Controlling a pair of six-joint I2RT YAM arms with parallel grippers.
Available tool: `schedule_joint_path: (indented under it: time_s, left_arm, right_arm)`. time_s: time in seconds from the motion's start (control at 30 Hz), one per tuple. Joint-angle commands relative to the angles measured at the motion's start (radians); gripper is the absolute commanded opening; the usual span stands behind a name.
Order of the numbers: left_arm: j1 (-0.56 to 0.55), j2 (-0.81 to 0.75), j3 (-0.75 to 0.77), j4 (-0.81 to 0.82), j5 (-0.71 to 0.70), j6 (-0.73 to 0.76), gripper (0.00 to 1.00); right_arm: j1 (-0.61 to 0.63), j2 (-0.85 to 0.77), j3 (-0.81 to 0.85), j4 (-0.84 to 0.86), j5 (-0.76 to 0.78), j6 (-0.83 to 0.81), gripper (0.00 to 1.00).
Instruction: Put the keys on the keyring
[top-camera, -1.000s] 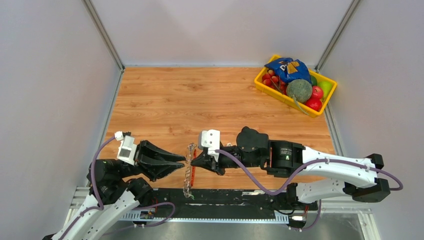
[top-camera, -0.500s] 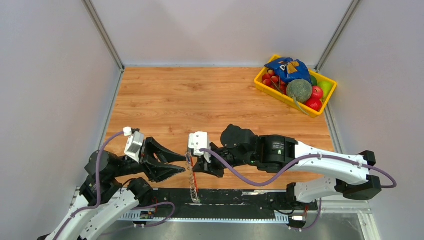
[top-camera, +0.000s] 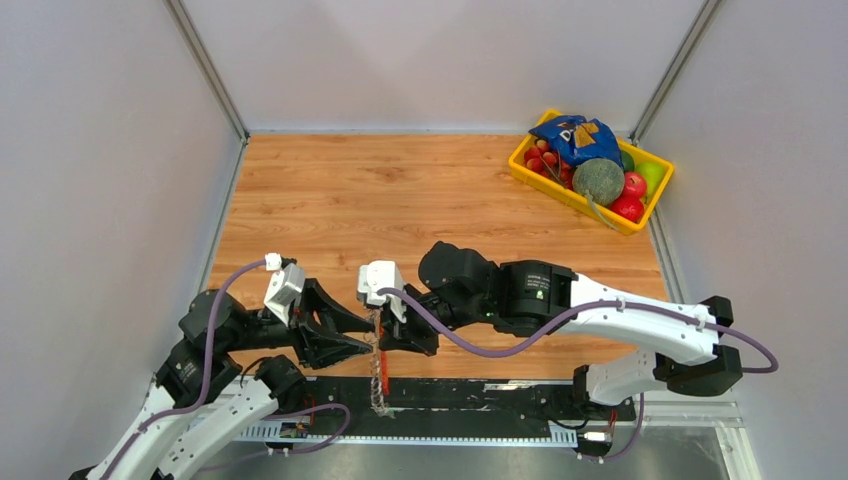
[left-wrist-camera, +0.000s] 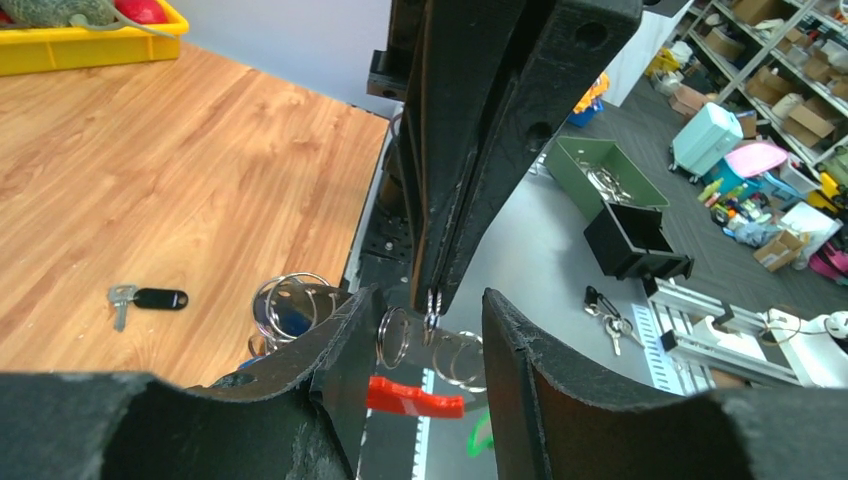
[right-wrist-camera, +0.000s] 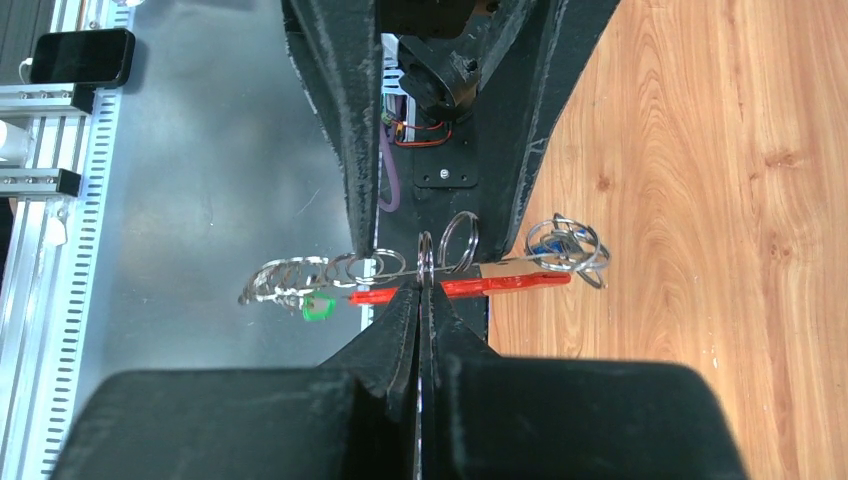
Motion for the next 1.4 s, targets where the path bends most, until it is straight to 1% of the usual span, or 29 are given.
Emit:
schedule_joint_path:
  time_s: [0.0, 0.5, 0.93, 1.13, 1.37]
  left_arm:
    - [0.000, 0.022, 0.054, -0.025, 0.037, 0.027, 0.50]
    - [-0.001, 0.029, 0.103, -0.063, 0.015, 0.058, 0.49]
    - [-0.001, 0.035, 0.063, -0.030, 0.029, 0.053, 0.48]
    - [-0.001, 0.035, 0.055, -0.029, 0.037, 0.053, 0.44]
    - [-0.001, 0.029, 0.052, -0.029, 0.041, 0.053, 0.35]
  right_arm:
    - [-0.009, 0.017, 0.074, -0.003, -0.018, 0.025, 0.00]
    - [-0.017, 0.045, 0.097, -0.014, -0.036, 0.019, 0.00]
    - [-0.019, 0.054, 0.125, -0.015, -0.045, 0.023, 0.00]
    - [-0.019, 0.062, 0.138, -0.017, -0.040, 0.025, 0.00]
    - [-0.019, 0.072, 0.144, -0.018, -0.036, 0.025, 0.00]
